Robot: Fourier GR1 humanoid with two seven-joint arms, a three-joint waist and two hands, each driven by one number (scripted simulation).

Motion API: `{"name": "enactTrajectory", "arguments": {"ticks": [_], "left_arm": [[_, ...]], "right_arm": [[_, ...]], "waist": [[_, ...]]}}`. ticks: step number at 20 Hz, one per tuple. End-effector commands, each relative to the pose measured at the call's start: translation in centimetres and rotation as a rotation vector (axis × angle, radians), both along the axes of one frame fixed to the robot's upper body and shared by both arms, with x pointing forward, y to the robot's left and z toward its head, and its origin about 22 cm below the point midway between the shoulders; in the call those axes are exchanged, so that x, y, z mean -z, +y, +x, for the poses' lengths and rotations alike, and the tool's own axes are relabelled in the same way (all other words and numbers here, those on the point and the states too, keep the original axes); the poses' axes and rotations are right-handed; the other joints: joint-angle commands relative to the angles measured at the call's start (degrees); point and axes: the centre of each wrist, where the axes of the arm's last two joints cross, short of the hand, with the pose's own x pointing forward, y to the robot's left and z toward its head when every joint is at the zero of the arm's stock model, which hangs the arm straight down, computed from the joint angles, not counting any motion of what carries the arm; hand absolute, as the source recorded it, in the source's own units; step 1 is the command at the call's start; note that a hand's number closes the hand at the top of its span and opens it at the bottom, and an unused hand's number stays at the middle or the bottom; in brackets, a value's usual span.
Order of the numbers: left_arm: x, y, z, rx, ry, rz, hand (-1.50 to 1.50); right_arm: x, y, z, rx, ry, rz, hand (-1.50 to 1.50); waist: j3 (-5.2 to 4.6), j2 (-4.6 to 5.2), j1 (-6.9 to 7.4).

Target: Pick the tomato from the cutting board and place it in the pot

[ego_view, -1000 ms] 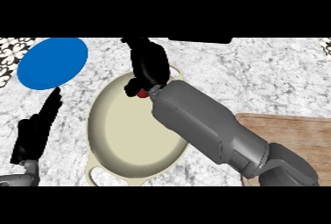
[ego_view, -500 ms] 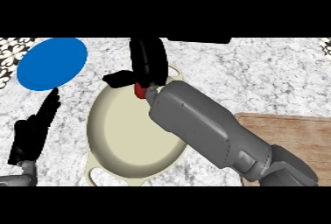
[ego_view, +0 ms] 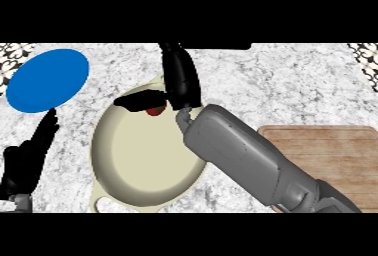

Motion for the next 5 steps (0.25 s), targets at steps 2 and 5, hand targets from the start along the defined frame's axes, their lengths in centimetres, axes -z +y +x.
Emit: {"name": "enactTrajectory", "arguments": {"ticks": [2, 5], "left_arm": [[-0.4, 0.7, -0.1, -0.028, 0.0, 0.01, 0.0], [2.2, -0.3, -1.1, -0.052, -0.002, 0.006, 0.0]], "right_arm": [[1.5, -2.9, -2.1, -0.057, 0.023, 0.065, -1.5], [1.5, -6.3, -3.2, -0.037, 0.012, 0.088, -1.5]], "waist": [[0.01, -0.29, -1.49], [0.0, -0.37, -1.88]]}}
